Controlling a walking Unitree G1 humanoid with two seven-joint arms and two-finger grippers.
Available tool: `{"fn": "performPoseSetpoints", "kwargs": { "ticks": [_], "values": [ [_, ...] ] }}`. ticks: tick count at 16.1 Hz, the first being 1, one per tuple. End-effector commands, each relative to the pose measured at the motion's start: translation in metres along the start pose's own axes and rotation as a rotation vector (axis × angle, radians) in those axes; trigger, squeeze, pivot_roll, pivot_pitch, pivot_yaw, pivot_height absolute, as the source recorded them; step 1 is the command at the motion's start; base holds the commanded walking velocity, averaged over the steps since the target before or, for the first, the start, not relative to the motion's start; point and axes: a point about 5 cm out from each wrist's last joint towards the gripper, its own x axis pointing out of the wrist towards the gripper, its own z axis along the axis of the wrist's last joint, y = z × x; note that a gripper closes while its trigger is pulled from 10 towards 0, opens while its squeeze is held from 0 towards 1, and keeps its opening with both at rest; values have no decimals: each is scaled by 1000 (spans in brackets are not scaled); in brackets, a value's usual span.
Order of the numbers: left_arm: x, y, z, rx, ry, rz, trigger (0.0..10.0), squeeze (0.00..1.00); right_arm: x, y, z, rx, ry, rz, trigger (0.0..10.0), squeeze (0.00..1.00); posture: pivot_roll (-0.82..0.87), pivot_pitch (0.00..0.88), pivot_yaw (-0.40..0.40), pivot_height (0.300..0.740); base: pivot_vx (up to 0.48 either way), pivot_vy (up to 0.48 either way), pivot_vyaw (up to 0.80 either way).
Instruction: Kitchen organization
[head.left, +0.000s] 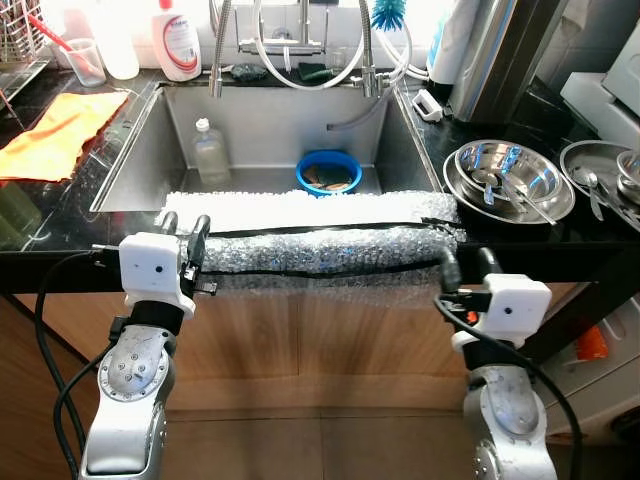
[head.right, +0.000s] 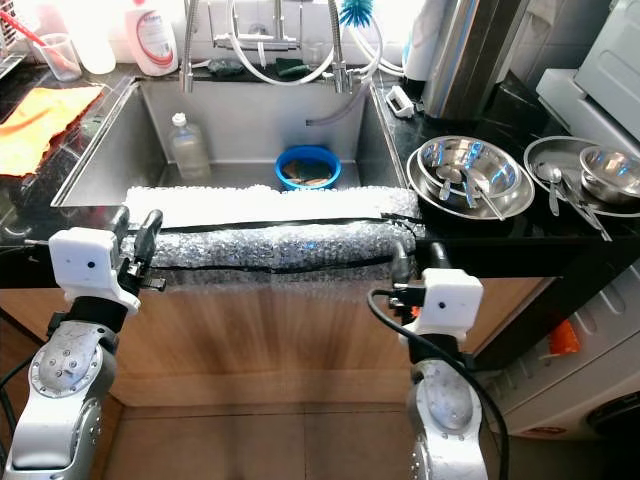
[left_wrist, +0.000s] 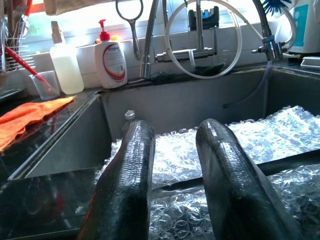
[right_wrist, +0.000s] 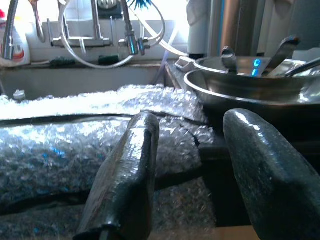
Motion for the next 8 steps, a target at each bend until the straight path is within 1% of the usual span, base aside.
{"fn": "performPoseSetpoints", "kwargs": {
  "ticks": [1,3,5,7,8],
  "values": [
    [1,2,-1,-11,3,-6,10000,0,2,-1,8,10,-26,-10,10000,0,-1,32,7,740,0,0,0],
    [3,4,-2,-17,9,-8,10000,0,4,-2,9,9,-26,-18,10000,0,4,20,9,740,0,0,0],
    [6,5,-3,-21,16,-19,10000,0,4,-1,8,5,-1,-13,10000,0,-1,9,2,740,0,0,0],
    [4,2,-5,-28,23,-27,10000,0,4,-2,8,-5,3,16,10000,0,-7,9,-5,740,0,0,-800],
    [1,1,-7,-31,34,-31,10000,0,5,-4,9,-18,3,30,10000,0,-7,6,-10,740,0,0,-800]
  ]
}}
